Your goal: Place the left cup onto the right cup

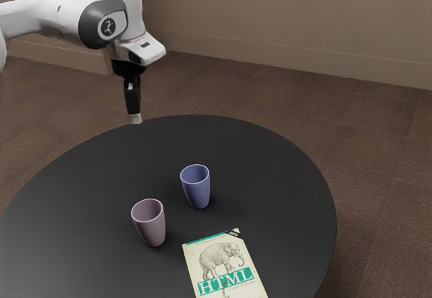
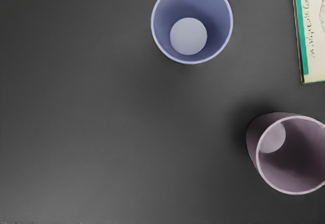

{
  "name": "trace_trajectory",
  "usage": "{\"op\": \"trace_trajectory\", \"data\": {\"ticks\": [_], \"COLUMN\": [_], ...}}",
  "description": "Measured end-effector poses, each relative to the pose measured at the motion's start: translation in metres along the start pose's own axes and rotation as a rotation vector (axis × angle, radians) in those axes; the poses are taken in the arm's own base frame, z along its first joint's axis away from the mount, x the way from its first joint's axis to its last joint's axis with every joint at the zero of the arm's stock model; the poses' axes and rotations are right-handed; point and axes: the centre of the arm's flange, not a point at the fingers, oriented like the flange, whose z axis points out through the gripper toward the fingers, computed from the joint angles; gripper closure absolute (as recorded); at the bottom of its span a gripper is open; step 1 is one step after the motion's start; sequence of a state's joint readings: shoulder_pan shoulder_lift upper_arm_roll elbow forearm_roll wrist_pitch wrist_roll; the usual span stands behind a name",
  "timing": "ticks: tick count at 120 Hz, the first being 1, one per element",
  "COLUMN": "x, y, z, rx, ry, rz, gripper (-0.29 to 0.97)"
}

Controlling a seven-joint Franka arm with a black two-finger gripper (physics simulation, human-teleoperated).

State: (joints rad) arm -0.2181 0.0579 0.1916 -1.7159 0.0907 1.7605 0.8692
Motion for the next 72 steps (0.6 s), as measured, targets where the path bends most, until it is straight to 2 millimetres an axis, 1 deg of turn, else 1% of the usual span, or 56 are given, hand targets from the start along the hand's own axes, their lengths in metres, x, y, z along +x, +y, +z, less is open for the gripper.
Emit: {"op": "trace_trajectory", "data": {"ticks": [5,14,22,41,58,72], "x": [-0.009,-0.017,-0.027,-0.040,-0.043,-0.038], "y": [0.011,0.021,0.036,0.059,0.070,0.076], "z": [0.003,0.015,0.040,0.090,0.121,0.140], "rx": [-0.008,-0.026,-0.046,-0.071,-0.067,-0.055], "ry": [0.003,0.002,-0.004,-0.027,-0.044,-0.057], "rz": [0.003,0.001,0.002,-0.015,-0.035,-0.042], "gripper": [0.00,0.00,0.00,0.00,0.00,0.00]}}
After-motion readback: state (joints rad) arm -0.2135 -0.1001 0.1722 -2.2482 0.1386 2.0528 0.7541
